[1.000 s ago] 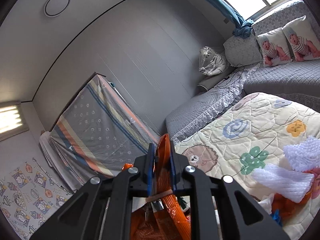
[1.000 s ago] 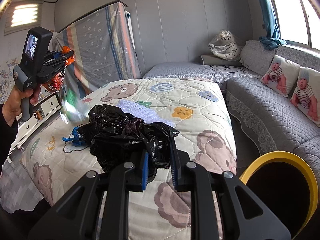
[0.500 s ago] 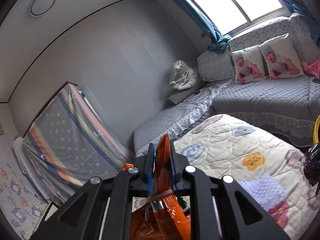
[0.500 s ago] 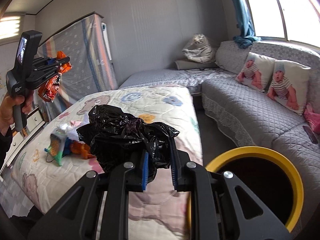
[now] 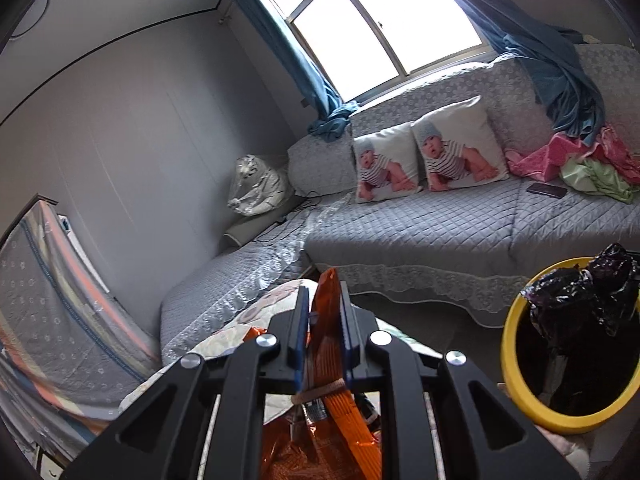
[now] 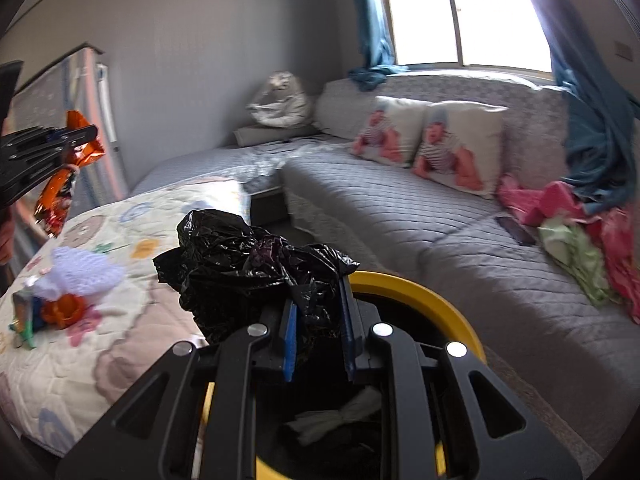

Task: Collect trash
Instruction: 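Carry the black bag and orange wrappers over the bin with both tools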

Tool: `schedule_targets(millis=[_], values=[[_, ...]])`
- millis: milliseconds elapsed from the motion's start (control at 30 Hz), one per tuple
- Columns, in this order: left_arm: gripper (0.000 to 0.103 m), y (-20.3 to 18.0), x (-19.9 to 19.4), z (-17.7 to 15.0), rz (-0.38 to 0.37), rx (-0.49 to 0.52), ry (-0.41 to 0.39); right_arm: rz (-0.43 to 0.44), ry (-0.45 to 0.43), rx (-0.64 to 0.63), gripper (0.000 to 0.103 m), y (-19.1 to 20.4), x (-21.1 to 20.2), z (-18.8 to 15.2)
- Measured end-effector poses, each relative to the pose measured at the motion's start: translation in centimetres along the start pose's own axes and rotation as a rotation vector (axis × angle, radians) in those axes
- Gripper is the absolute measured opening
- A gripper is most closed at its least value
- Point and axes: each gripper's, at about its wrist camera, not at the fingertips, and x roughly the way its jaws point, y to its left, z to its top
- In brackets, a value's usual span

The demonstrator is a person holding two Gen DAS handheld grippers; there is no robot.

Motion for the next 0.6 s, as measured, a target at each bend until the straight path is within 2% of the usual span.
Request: schedule_targets(millis=[167, 400, 600], values=[[0.013, -4.7, 0.7, 0.9, -0.130, -0.012, 0.005, -0.120, 0.019, 0.025, 0.017, -2.7, 0.2, -0.8], [0.013, -10.2, 2.2, 1.2, -0.279, -0.016, 0.035, -0.182, 0.076, 0.048, 0.017, -4.2, 1.1, -2.1], [0.013, -12.8, 3.2, 0.8, -0.392, -0.070, 0.092, -0.232, 0.112, 0.047, 0.017, -4.7, 2.1, -2.8]])
